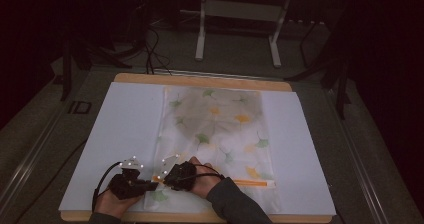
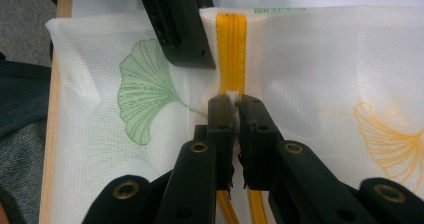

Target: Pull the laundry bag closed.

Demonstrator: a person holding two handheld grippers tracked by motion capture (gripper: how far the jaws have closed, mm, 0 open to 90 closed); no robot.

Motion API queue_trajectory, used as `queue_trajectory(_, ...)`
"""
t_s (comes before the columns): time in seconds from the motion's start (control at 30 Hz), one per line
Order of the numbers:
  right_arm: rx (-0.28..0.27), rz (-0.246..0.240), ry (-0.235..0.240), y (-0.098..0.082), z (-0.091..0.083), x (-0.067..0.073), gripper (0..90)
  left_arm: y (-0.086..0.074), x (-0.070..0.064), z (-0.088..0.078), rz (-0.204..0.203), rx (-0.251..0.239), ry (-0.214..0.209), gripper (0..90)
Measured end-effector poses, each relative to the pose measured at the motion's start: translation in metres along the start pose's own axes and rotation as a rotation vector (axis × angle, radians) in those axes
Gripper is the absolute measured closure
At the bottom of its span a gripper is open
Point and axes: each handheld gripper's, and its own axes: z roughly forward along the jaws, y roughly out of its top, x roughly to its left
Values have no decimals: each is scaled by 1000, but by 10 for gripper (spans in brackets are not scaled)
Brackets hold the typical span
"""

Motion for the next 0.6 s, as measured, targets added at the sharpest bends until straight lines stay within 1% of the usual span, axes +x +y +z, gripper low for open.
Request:
queue_trajectory(0.2,11,-3,-5,-2,-3,1,847,0,-1,-1,8,-4,1,877)
queue_trajectory(0.6,26,-2,-6,-8,-7,0,847,-1,-1,-3,7,-14,0,878)
